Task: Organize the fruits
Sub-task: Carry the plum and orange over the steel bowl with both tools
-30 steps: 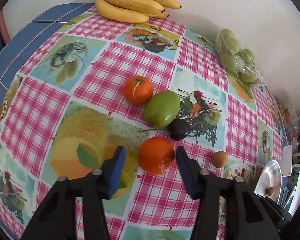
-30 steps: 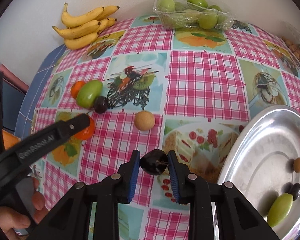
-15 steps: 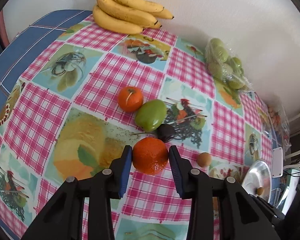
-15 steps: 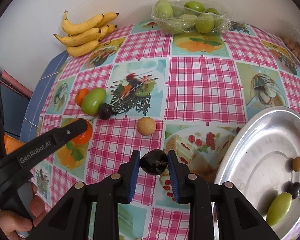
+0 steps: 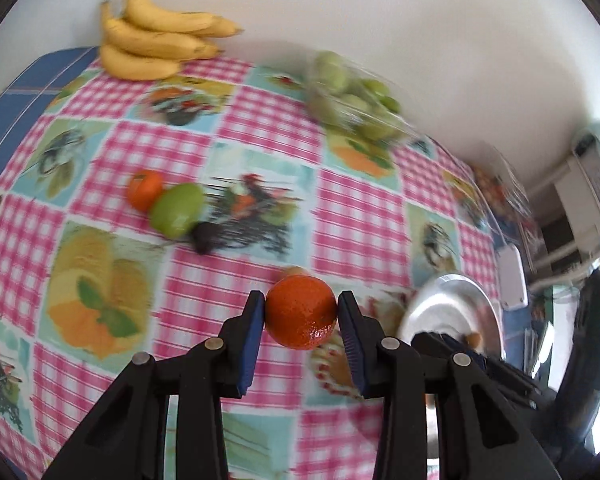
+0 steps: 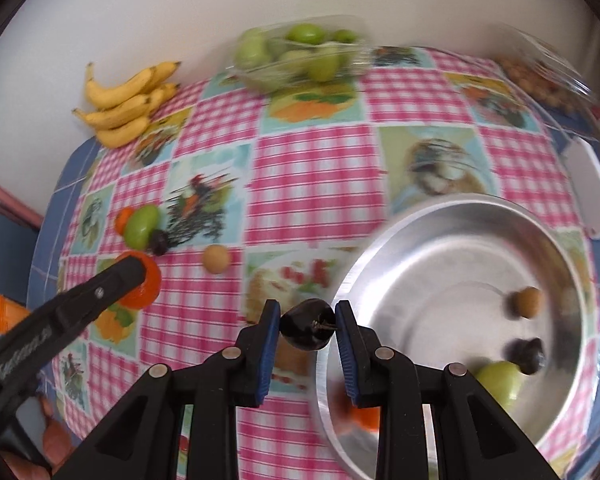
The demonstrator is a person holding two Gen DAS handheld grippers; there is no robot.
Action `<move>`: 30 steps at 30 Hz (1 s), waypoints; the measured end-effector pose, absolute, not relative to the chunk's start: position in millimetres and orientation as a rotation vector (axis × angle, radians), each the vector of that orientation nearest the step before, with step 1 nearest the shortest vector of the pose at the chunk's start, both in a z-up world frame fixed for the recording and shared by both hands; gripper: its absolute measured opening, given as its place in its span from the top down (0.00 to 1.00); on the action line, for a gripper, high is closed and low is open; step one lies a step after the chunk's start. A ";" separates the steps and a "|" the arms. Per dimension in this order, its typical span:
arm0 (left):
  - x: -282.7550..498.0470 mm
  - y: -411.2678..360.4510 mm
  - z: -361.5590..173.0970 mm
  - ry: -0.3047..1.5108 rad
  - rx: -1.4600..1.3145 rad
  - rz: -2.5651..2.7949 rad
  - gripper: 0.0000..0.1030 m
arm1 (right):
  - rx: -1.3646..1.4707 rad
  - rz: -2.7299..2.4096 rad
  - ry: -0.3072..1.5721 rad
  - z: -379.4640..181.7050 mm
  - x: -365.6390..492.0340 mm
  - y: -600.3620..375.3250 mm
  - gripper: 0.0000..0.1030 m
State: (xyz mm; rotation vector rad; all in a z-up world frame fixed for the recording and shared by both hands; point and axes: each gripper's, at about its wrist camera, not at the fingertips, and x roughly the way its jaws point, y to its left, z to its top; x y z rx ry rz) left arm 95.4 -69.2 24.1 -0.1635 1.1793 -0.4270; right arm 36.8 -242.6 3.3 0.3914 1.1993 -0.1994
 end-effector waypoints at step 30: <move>42.4 -182.6 -5.3 1.267 0.066 -0.639 0.62 | 0.584 -0.397 1.259 -27.4 -18.4 -335.3 0.70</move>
